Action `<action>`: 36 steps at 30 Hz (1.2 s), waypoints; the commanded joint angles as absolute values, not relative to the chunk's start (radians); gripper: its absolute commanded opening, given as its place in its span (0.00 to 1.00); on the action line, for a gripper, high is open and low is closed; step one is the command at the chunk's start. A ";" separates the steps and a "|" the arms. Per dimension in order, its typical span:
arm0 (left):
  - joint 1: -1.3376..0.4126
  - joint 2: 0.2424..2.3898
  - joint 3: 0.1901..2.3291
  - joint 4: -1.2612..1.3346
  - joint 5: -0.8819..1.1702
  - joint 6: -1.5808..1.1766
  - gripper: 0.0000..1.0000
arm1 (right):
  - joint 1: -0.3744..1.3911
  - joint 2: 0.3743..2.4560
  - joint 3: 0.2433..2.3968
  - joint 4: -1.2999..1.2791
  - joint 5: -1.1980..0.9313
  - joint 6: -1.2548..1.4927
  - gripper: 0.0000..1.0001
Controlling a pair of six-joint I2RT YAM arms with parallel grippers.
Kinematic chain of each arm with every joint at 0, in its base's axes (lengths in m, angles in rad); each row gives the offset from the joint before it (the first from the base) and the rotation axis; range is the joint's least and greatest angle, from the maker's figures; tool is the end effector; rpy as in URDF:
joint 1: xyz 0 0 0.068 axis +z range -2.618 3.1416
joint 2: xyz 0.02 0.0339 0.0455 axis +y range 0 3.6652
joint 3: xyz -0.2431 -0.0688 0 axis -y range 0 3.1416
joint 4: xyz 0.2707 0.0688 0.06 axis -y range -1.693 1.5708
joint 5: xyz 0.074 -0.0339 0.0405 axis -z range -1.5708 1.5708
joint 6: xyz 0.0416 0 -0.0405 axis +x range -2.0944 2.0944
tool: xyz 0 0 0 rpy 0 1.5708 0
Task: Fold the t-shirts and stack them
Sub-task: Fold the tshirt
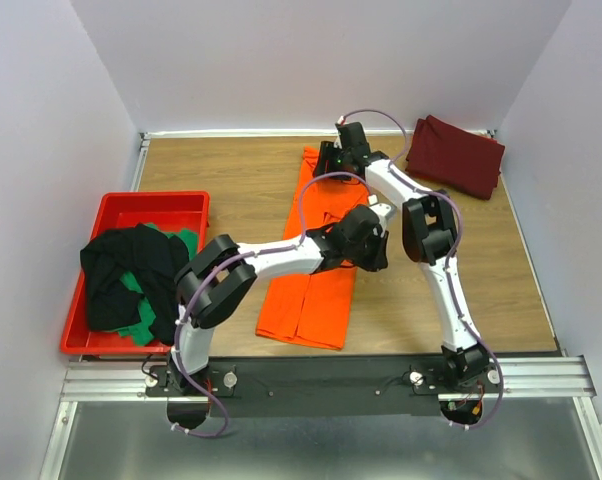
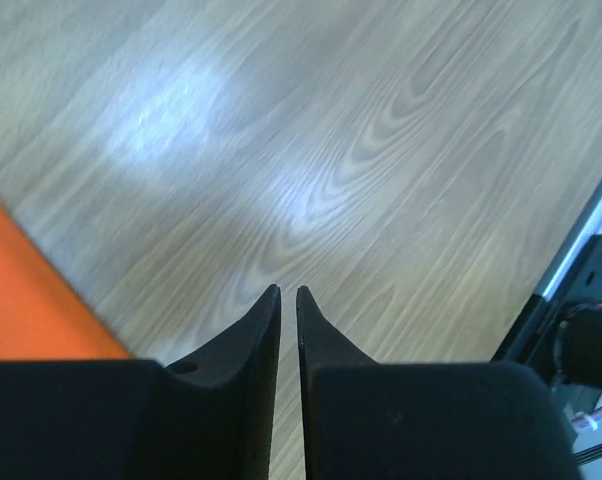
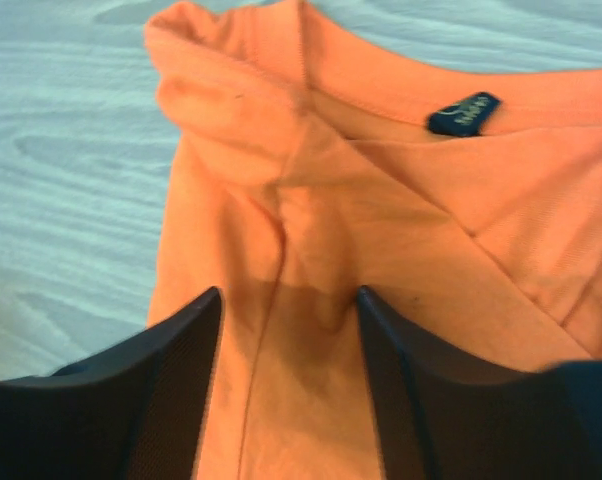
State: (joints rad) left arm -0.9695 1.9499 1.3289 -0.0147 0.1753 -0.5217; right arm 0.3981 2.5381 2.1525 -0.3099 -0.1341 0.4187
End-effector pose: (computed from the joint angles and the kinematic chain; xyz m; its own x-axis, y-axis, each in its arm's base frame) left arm 0.2529 -0.3814 0.1624 -0.7354 0.2045 -0.6460 0.6054 0.6266 -0.4908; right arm 0.5343 0.2308 0.1314 -0.7343 0.1283 -0.6666 -0.1973 0.8993 0.3904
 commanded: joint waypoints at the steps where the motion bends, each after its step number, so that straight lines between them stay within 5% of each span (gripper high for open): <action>1: -0.937 1.934 1.361 0.028 0.209 -0.495 0.19 | 0.396 2.570 2.184 -0.419 -0.183 0.331 0.70; 7: -0.816 1.778 1.237 -0.050 0.075 -0.532 0.20 | 0.393 2.447 2.181 -0.419 -0.106 0.319 0.83; 21: -0.876 1.657 1.003 -0.241 -0.170 -0.595 0.15 | 0.394 2.139 1.761 -0.417 0.092 0.446 0.80; 29: -0.943 1.718 1.009 -0.258 -0.169 -0.603 0.15 | 0.394 2.170 1.638 -0.410 0.127 0.456 0.75; 36: -0.983 1.822 1.063 -0.209 -0.111 -0.598 0.15 | 0.391 2.304 1.738 -0.411 0.209 0.410 0.74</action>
State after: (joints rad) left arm -0.9642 1.7672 1.0286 -0.2359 -0.1379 -0.5934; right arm 0.3973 2.2089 1.6814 -0.4023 0.1246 0.4389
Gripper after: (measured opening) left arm 0.155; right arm 0.743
